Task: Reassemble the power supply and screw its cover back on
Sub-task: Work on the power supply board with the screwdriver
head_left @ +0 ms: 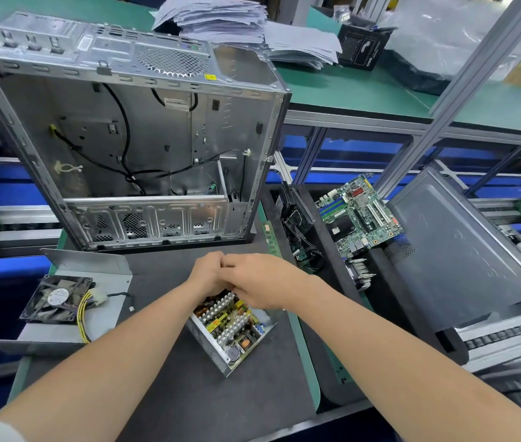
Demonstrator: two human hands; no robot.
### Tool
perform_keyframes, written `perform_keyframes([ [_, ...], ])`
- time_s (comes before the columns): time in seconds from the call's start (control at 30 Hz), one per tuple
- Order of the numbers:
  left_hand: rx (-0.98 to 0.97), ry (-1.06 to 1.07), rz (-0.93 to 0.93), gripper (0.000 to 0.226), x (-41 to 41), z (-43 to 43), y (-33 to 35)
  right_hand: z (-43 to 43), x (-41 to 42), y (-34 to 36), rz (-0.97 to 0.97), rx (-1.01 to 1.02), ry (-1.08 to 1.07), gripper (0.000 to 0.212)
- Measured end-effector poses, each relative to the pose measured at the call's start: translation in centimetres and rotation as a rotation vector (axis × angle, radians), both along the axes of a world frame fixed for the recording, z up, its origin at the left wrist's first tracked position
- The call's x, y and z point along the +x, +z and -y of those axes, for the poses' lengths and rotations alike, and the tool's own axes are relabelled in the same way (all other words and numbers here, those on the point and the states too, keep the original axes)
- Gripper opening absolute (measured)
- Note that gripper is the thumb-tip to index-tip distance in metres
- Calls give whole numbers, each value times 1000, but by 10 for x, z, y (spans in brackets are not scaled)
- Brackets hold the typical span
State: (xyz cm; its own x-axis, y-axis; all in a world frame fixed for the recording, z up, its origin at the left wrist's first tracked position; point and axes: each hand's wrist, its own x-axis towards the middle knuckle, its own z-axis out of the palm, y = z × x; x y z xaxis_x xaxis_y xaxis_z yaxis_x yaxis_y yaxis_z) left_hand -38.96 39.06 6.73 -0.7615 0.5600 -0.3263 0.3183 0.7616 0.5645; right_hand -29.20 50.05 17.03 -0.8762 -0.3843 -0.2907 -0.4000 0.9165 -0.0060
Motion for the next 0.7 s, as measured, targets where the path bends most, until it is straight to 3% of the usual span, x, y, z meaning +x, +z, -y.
perform_keyframes([
  [0.13, -25, 0, -39, 26, 2, -1, 1, 0, -2, -4, -47, -94, -95, 18],
  [0.23, 16, 21, -22, 22, 1, -1, -1, -2, -5, -7, -79, -130, -163, 15],
  [0.4, 128, 133, 98, 29, 3, 2, -4, -1, -6, -12, -91, -157, -302, 21],
  [0.7, 169, 185, 145, 39, 6, 1, -1, 1, -1, -11, -149, -112, -529, 39],
])
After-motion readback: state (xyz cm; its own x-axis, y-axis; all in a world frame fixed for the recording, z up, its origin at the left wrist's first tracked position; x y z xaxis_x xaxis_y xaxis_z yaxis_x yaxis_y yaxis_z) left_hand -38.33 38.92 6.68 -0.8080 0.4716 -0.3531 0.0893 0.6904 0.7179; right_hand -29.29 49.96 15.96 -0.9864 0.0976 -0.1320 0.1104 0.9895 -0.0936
